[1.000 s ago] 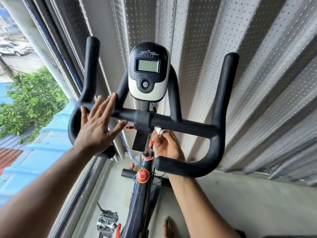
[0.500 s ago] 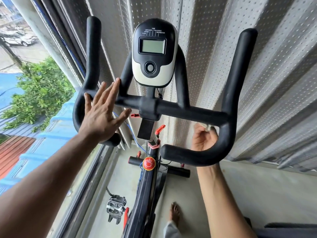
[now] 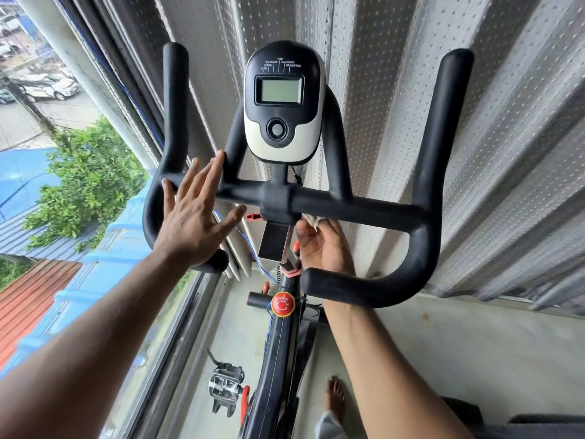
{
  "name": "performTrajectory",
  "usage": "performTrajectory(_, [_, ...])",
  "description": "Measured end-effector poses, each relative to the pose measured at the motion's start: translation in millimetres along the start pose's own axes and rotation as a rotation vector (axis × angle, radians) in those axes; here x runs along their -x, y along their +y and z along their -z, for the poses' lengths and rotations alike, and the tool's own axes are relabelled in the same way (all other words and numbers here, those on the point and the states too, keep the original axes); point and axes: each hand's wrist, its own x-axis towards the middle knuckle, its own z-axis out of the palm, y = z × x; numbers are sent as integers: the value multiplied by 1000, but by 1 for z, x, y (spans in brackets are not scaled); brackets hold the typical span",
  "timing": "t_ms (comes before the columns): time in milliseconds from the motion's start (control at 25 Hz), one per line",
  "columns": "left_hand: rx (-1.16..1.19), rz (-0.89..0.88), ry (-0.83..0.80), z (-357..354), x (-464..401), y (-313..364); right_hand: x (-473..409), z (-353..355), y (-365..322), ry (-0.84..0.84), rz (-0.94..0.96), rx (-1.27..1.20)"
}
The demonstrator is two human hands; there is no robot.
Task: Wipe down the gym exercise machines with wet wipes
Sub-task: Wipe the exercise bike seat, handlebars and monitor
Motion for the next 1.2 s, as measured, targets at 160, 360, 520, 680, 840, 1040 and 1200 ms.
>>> performTrajectory(160, [2,5,1,0,1,-1,-12,19,-1,21,-123,-75])
performTrajectory(360, [3,4,2,-1,-1,-1,25,59,-68,-15,-11,-108])
performTrajectory(520, [-1,-1,16,-1,0,-2,47,99,-113,291,2,369])
performTrajectory(680, [0,-5,15,0,1,-2,42,99,-156,359,386,855])
performTrajectory(840, [-8,-4,8,1,0,-1,31,43,-211,38,786,1385])
performTrajectory(1040, [3,-12,2,3,0,0,-16,-39,-194,-497,158,2288])
performTrajectory(1200, [11,-11,11,2,0,0,-35,-61,-167,-380,43,2224])
